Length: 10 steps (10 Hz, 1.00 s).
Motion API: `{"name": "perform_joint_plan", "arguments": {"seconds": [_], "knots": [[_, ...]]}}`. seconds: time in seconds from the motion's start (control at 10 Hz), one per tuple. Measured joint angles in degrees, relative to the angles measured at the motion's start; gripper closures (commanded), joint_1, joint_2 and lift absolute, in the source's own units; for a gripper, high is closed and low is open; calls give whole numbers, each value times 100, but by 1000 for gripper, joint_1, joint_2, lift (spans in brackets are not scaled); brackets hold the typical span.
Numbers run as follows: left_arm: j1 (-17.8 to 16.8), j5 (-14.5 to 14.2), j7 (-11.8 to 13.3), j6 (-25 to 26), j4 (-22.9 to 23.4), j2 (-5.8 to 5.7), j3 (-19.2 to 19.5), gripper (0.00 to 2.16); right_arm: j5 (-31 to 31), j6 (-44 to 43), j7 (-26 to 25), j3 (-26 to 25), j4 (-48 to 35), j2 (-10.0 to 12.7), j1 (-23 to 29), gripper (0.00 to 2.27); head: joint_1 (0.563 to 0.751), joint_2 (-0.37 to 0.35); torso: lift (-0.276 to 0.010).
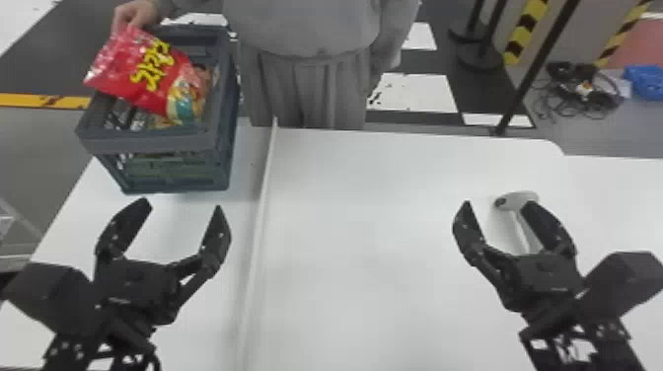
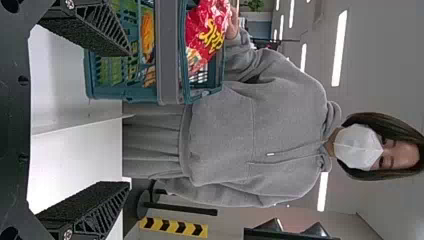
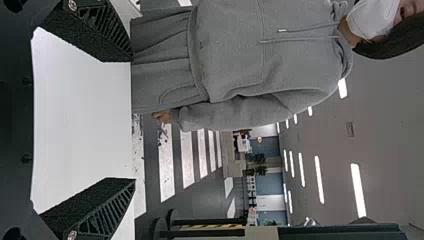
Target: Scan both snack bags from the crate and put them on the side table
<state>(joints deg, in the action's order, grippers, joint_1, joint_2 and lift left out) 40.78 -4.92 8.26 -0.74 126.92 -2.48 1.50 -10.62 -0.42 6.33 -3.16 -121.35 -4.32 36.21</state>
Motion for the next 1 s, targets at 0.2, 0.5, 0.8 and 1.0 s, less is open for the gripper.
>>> {"name": "perform_joint_plan", "arguments": {"seconds": [0.2, 0.5, 0.8, 1.0], "knots": [[-8, 0, 0, 53, 3, 10, 0, 70, 0, -132, -2, 4, 31, -6, 0, 66, 695, -40, -87], [-19, 13, -8, 72, -3, 11, -3, 70, 16, -357, -142, 53, 92, -7, 0, 66, 695, -43, -87], [-96, -62, -143, 425, -5, 21, 130, 70, 25, -268, -150, 62, 94, -8, 0, 66, 695, -26, -87], [-208, -373, -156, 446, -28, 33, 487, 87, 25, -215, -127, 65, 94, -35, 0, 66, 695, 27, -87]]}}
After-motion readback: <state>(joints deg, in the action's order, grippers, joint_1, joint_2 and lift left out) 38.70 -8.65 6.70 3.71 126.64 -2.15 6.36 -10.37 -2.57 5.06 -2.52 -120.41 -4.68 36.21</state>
